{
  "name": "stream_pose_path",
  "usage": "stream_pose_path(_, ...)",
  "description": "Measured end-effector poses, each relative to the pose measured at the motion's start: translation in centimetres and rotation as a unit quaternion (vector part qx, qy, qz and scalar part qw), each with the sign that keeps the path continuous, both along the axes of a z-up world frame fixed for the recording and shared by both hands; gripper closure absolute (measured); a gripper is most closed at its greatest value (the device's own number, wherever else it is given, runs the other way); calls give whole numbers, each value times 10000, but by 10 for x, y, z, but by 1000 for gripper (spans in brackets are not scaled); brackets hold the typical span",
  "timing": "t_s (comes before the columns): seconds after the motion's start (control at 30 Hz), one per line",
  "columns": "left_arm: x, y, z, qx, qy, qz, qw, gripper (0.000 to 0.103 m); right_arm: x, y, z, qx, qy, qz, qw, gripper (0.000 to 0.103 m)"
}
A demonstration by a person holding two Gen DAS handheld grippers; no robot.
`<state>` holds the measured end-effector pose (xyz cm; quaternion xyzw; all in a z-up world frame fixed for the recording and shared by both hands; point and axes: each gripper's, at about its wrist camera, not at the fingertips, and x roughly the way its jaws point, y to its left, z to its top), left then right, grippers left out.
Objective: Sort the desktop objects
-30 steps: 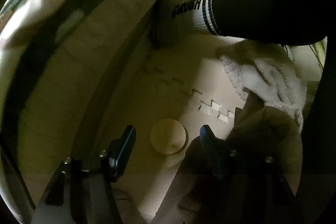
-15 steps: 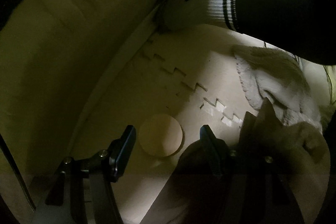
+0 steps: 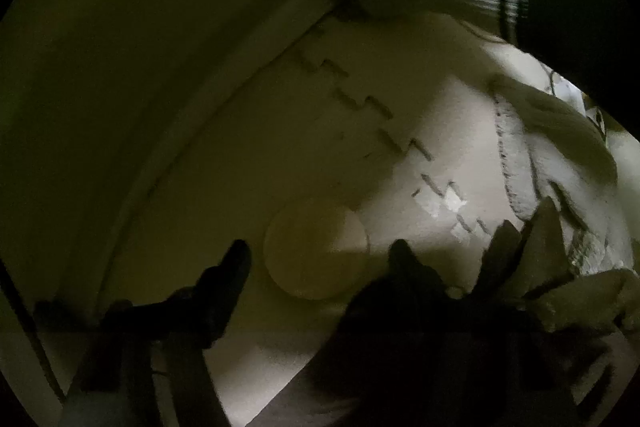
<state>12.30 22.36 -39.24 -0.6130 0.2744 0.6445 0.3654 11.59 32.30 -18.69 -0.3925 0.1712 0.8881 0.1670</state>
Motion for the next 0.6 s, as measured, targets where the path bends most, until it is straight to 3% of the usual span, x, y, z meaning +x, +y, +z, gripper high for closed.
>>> stream_pose_path(0.3,-1,3,-31,-324,-293,-51,9990,21,2,5,-6,-40,-56,-31,10000,0)
stream_pose_path(0.6,1,5,-50,-391,-603,-19,9974,18,8,14,-8,-141,-41,-145,9998,0)
